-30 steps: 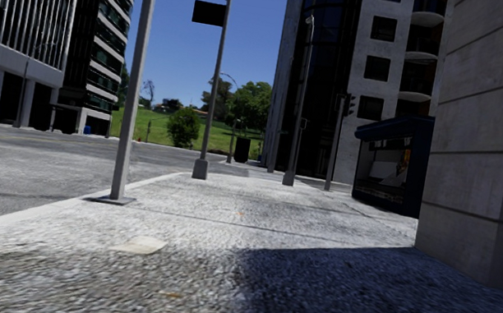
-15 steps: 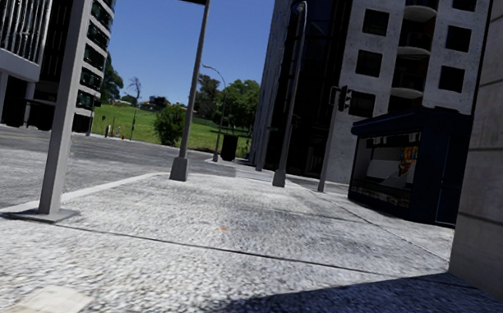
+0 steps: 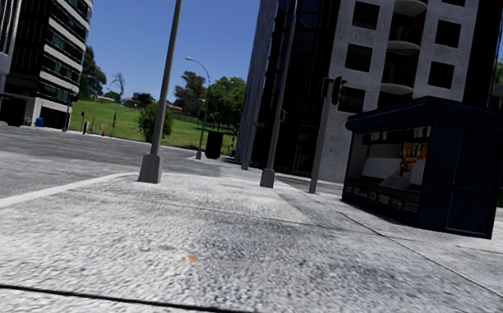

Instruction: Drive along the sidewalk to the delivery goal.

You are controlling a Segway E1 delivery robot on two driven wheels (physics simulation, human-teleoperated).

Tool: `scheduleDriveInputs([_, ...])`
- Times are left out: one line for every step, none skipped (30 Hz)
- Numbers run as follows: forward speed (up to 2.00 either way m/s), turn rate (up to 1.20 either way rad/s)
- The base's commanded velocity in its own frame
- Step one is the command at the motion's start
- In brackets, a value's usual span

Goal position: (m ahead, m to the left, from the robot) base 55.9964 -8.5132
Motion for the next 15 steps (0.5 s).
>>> scheduleDriveInputs([2.00, 0.00])
scheduleDriveInputs([2.00, 0.00])
scheduleDriveInputs([2.00, 0.00])
scheduleDriveInputs([2.00, 0.00])
scheduleDriveInputs([2.00, 0.00])
scheduleDriveInputs([2.00, 0.00])
scheduleDriveInputs([2.00, 0.00])
scheduleDriveInputs([2.00, 0.00])
scheduleDriveInputs([2.00, 0.00])
scheduleDriveInputs([2.00, 0.00])
scheduleDriveInputs([2.00, 0.00])
scheduleDriveInputs([2.00, 0.00])
scheduleDriveInputs([2.00, 0.00])
scheduleDriveInputs([2.00, 0.00])
scheduleDriveInputs([2.00, 0.00])
